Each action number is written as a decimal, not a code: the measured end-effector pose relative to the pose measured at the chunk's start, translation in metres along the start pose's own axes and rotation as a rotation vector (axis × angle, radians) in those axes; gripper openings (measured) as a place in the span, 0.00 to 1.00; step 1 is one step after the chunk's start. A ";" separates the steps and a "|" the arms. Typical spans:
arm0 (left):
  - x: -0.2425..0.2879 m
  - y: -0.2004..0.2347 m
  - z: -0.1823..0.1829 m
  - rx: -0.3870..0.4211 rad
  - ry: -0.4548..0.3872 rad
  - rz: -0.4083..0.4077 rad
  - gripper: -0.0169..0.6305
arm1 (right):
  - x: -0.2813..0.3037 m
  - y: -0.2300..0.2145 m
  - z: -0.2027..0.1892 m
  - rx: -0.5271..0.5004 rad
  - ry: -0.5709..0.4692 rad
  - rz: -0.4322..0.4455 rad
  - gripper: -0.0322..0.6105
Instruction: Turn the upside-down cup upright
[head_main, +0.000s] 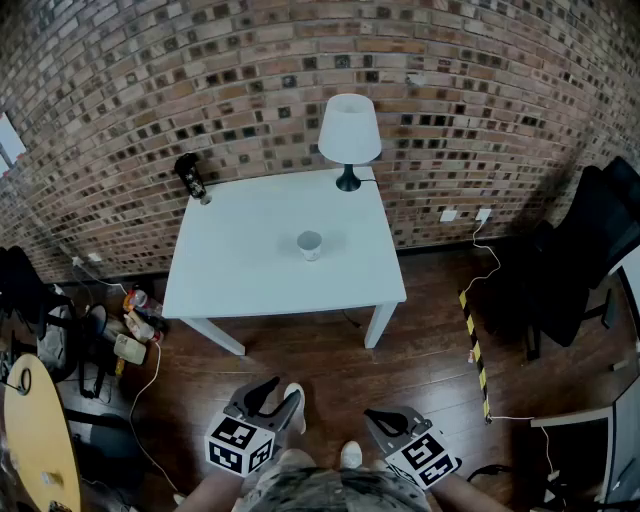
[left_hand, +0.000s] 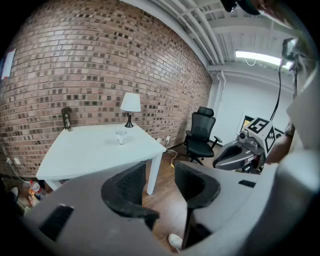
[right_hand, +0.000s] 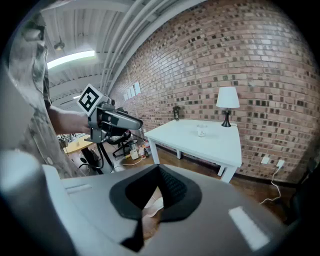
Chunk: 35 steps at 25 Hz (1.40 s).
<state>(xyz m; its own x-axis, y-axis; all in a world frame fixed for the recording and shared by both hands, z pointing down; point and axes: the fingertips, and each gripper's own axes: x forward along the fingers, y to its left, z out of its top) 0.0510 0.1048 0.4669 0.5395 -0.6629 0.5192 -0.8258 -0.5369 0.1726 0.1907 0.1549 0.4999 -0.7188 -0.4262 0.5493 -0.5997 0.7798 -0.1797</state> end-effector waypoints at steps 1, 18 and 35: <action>0.014 0.012 0.007 0.010 -0.006 0.004 0.30 | 0.007 -0.012 0.002 0.003 0.004 -0.013 0.05; 0.272 0.241 0.095 0.110 0.112 0.007 0.51 | 0.145 -0.164 0.121 0.069 0.099 -0.160 0.05; 0.386 0.266 0.073 0.113 0.253 0.206 0.60 | 0.150 -0.290 0.138 -0.055 0.226 0.017 0.05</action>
<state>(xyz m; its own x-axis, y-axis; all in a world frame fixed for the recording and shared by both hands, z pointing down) 0.0515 -0.3322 0.6526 0.2934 -0.6205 0.7272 -0.8822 -0.4688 -0.0441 0.2079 -0.1982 0.5222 -0.6278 -0.3045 0.7163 -0.5640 0.8122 -0.1491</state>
